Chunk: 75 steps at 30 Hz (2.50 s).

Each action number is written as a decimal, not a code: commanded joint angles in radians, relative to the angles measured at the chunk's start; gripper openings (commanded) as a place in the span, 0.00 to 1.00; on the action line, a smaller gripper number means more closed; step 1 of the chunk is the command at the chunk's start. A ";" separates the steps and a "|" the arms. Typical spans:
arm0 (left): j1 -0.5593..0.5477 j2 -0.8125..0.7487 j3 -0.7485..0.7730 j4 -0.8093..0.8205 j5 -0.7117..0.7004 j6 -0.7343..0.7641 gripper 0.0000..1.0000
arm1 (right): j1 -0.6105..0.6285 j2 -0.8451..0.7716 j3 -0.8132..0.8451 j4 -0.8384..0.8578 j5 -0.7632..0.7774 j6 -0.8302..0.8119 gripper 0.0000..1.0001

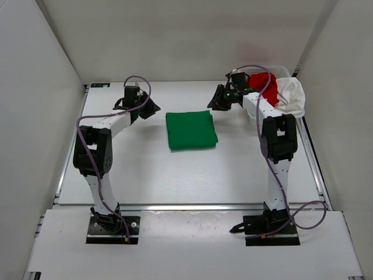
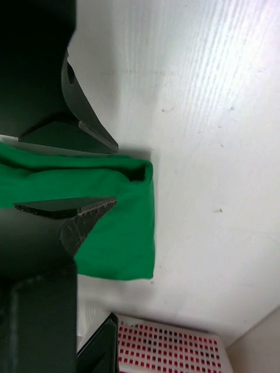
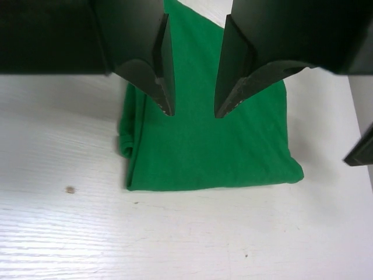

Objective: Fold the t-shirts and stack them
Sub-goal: Fold the long partially folded tshirt into a neat square, then put the neatly folded tshirt into the corner of the board with the left arm

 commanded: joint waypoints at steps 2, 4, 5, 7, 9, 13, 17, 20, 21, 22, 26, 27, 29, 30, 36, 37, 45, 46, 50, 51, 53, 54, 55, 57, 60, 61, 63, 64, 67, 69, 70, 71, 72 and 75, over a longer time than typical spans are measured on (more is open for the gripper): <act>-0.065 -0.123 0.006 0.081 0.020 0.000 0.45 | 0.009 -0.108 -0.004 0.010 0.048 -0.034 0.31; -0.121 -0.141 -0.049 0.113 0.013 -0.002 0.46 | 0.026 -0.171 -0.146 0.110 0.053 -0.024 0.20; -0.150 -0.135 -0.069 0.165 0.013 -0.017 0.45 | 0.028 -0.185 -0.174 0.163 0.028 -0.018 0.13; -0.193 -0.114 -0.103 0.187 0.033 -0.037 0.44 | 0.040 -0.164 -0.204 0.156 -0.012 -0.008 0.03; -0.243 -0.087 -0.147 0.208 0.033 -0.039 0.42 | 0.058 -0.176 -0.262 0.166 -0.019 0.002 0.00; -0.259 -0.110 -0.342 0.335 0.036 -0.092 0.41 | 0.066 -0.271 -0.547 0.349 -0.006 0.055 0.00; -0.254 -0.129 -0.466 0.388 0.019 -0.108 0.40 | 0.057 -0.227 -0.638 0.398 -0.018 0.052 0.00; -0.239 -0.159 -0.535 0.470 0.042 -0.137 0.40 | 0.029 -0.205 -0.661 0.415 -0.033 0.064 0.00; -0.227 -0.172 -0.572 0.508 0.047 -0.160 0.40 | 0.020 -0.216 -0.673 0.411 -0.033 0.062 0.00; -0.230 -0.198 -0.613 0.544 0.055 -0.175 0.41 | 0.016 -0.220 -0.687 0.433 -0.030 0.062 0.00; -0.221 -0.299 -0.669 0.584 0.064 -0.187 0.43 | 0.031 -0.248 -0.669 0.423 -0.041 0.051 0.00; -0.221 -0.323 -0.672 0.572 0.062 -0.169 0.46 | 0.032 -0.254 -0.670 0.420 -0.052 0.049 0.00; -0.205 -0.362 -0.672 0.515 0.008 -0.134 0.51 | 0.040 -0.280 -0.661 0.427 -0.071 0.057 0.04; -0.201 -0.379 -0.660 0.495 -0.016 -0.109 0.54 | 0.043 -0.289 -0.661 0.446 -0.084 0.063 0.08; -0.133 -0.281 -0.574 0.383 -0.096 0.009 0.78 | 0.046 -0.381 -0.690 0.487 -0.111 0.081 0.36; -0.132 -0.253 -0.557 0.357 -0.085 0.024 0.88 | 0.051 -0.393 -0.693 0.495 -0.108 0.091 0.40; -0.162 0.026 -0.362 0.357 0.098 0.020 0.88 | 0.065 -0.509 -0.715 0.527 -0.111 0.106 0.48; -0.174 0.063 -0.335 0.354 0.101 0.024 0.76 | 0.062 -0.513 -0.719 0.535 -0.119 0.103 0.47; -0.216 0.162 -0.178 0.337 0.130 -0.003 0.19 | 0.039 -0.529 -0.736 0.573 -0.142 0.118 0.48; -0.214 0.169 -0.134 0.332 0.131 -0.026 0.11 | 0.025 -0.529 -0.741 0.587 -0.153 0.126 0.48; -0.202 0.193 -0.049 0.313 0.130 -0.037 0.03 | 0.022 -0.526 -0.748 0.599 -0.156 0.132 0.47; -0.193 0.204 0.018 0.279 0.121 -0.036 0.00 | 0.011 -0.507 -0.755 0.601 -0.159 0.128 0.48; -0.163 0.216 0.081 0.262 0.118 -0.036 0.00 | -0.001 -0.501 -0.749 0.599 -0.162 0.118 0.47; -0.068 0.222 0.164 0.201 0.124 -0.032 0.00 | -0.017 -0.480 -0.755 0.605 -0.179 0.123 0.47; 0.082 0.210 0.241 0.139 0.105 -0.008 0.00 | -0.029 -0.460 -0.758 0.621 -0.196 0.126 0.47; 0.120 0.197 0.235 0.136 0.099 -0.009 0.00 | -0.029 -0.455 -0.764 0.622 -0.191 0.131 0.46; 0.266 0.178 0.198 0.170 0.105 -0.042 0.00 | -0.034 -0.446 -0.759 0.632 -0.214 0.134 0.46; 0.304 0.172 0.163 0.185 0.124 -0.052 0.00 | -0.034 -0.440 -0.759 0.639 -0.219 0.137 0.46; 0.434 0.189 0.132 0.240 0.138 -0.075 0.02 | -0.029 -0.430 -0.761 0.656 -0.240 0.147 0.46; 0.479 0.219 0.143 0.228 0.132 -0.074 0.06 | -0.021 -0.426 -0.759 0.664 -0.250 0.146 0.45; 0.493 0.242 0.156 0.230 0.131 -0.077 0.08 | -0.012 -0.427 -0.759 0.661 -0.251 0.144 0.45; 0.503 0.274 0.159 0.228 0.139 -0.083 0.13 | -0.004 -0.423 -0.758 0.658 -0.245 0.152 0.45; 0.520 0.302 0.179 0.217 0.150 -0.092 0.18 | 0.000 -0.430 -0.758 0.655 -0.249 0.144 0.46; 0.549 0.370 0.241 0.202 0.181 -0.128 0.23 | 0.025 -0.430 -0.747 0.639 -0.251 0.137 0.45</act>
